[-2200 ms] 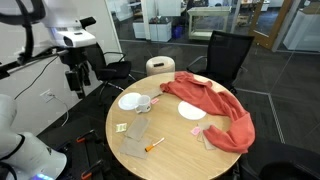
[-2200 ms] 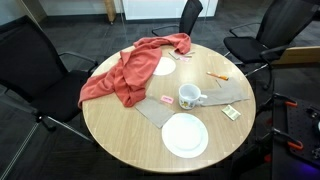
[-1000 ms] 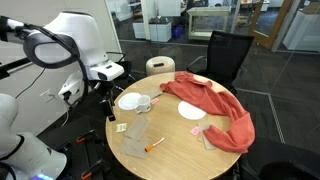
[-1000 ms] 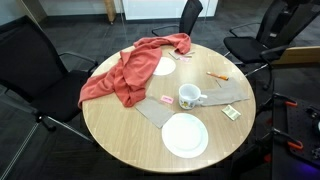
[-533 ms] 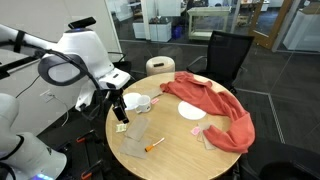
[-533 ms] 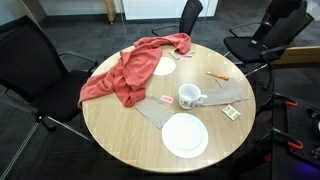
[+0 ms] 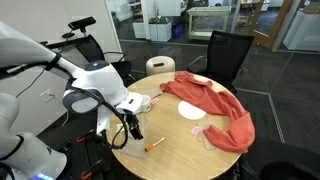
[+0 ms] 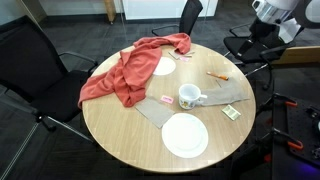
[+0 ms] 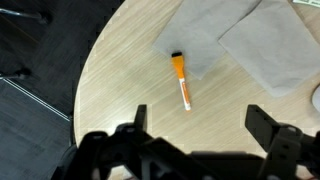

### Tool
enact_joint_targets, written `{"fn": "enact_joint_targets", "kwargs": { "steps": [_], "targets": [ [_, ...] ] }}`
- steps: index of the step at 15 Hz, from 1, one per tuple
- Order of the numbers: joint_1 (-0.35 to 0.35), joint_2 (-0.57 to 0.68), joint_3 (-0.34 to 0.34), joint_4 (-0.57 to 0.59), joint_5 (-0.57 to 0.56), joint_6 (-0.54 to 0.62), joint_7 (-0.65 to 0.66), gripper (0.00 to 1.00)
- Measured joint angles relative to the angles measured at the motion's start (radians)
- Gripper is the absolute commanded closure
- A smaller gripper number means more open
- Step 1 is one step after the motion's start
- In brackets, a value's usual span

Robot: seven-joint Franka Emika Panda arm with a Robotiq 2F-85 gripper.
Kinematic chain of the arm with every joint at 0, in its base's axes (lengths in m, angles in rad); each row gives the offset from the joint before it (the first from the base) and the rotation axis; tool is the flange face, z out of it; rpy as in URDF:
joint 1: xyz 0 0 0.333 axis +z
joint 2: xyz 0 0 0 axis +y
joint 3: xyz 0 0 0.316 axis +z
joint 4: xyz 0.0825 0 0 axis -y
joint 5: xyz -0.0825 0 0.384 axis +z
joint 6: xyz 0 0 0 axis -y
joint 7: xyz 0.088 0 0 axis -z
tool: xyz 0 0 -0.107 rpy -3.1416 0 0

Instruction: Put the orange thing in the mug

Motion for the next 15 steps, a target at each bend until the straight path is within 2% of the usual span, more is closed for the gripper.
{"fn": "enact_joint_targets", "kwargs": {
  "steps": [3, 7, 10, 15],
  "targets": [
    [0.000, 0.127, -0.018, 0.042, 0.061, 0.053, -0.100, 0.00],
    [-0.001, 0.278, -0.008, 0.128, 0.148, 0.088, -0.223, 0.00],
    [-0.009, 0.368, 0.007, 0.184, 0.149, 0.119, -0.235, 0.00],
    [-0.064, 0.485, 0.070, 0.258, 0.152, 0.137, -0.235, 0.00]
  ]
}}
